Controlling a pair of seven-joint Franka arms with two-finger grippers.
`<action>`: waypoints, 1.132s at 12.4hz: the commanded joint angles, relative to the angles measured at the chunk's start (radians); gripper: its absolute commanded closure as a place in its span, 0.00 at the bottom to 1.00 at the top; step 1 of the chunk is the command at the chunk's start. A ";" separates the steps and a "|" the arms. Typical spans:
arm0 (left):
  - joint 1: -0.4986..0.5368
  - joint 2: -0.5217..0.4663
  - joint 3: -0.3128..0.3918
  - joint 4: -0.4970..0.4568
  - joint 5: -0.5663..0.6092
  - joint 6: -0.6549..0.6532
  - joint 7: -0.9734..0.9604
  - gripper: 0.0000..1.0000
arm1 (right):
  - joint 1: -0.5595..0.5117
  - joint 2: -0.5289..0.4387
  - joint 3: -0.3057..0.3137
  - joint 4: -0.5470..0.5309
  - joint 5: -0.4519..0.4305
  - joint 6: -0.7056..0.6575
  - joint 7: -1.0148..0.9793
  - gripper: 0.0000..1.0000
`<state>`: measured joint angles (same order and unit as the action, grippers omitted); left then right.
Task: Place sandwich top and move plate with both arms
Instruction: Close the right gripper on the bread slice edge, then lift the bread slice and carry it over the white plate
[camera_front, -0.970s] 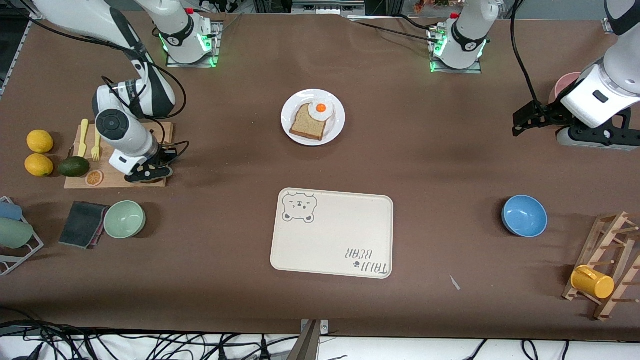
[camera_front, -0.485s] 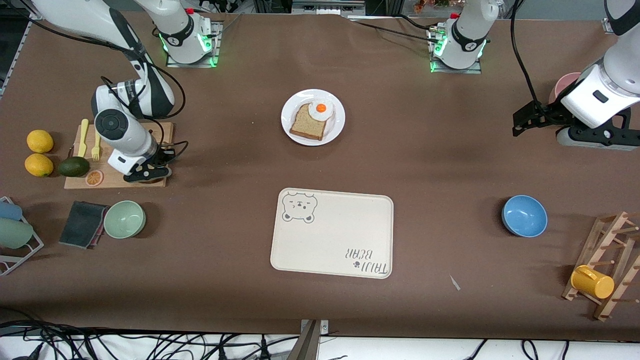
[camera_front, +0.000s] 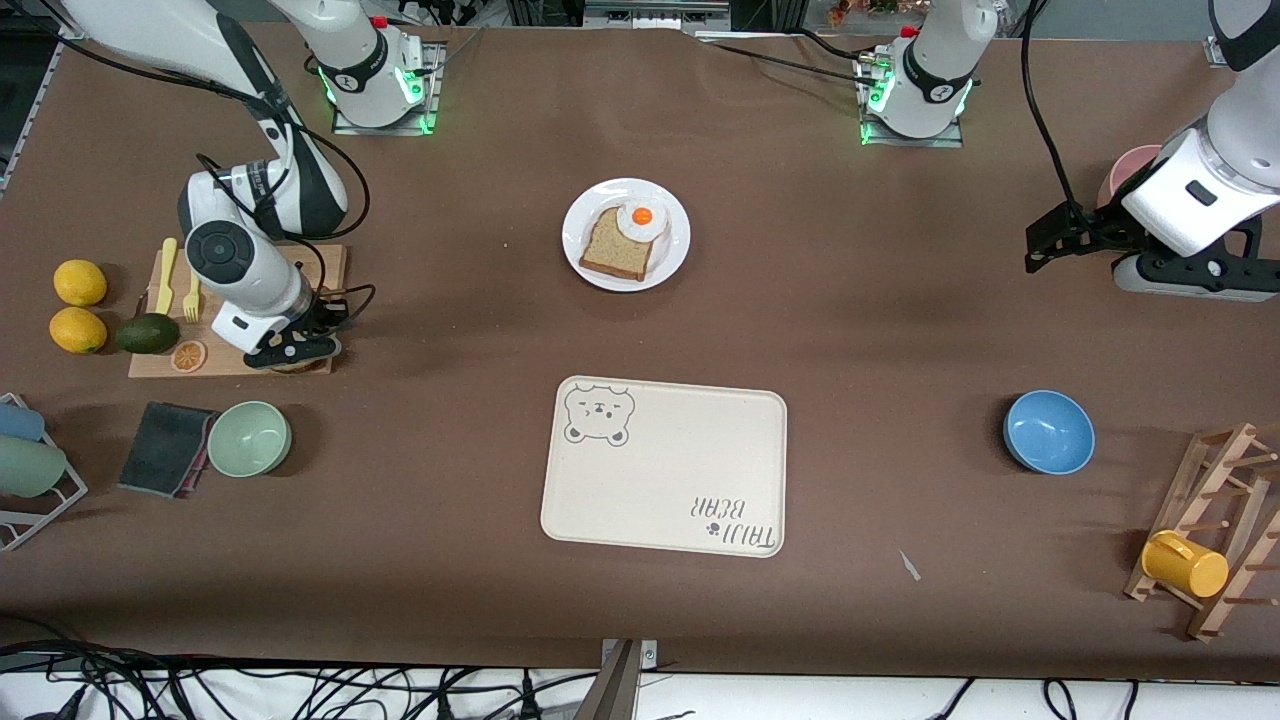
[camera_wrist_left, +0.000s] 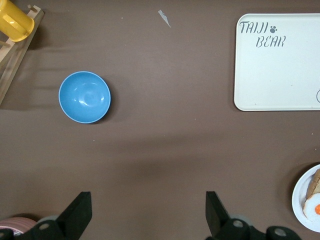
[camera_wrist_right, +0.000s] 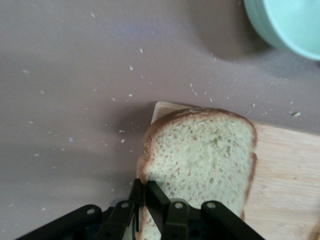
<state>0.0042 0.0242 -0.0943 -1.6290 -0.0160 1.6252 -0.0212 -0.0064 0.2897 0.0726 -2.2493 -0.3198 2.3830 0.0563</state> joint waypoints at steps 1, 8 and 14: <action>0.000 0.008 0.004 0.020 -0.013 -0.018 0.009 0.00 | 0.000 -0.038 0.061 0.094 -0.013 -0.183 0.046 1.00; 0.000 0.008 0.004 0.020 -0.013 -0.018 0.009 0.00 | 0.000 -0.041 0.307 0.324 0.051 -0.477 0.249 1.00; 0.000 0.008 0.005 0.020 -0.013 -0.018 0.009 0.00 | 0.168 0.031 0.438 0.439 0.157 -0.502 0.716 1.00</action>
<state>0.0043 0.0243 -0.0943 -1.6290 -0.0160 1.6252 -0.0212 0.0798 0.2647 0.5070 -1.8806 -0.1898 1.9080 0.6341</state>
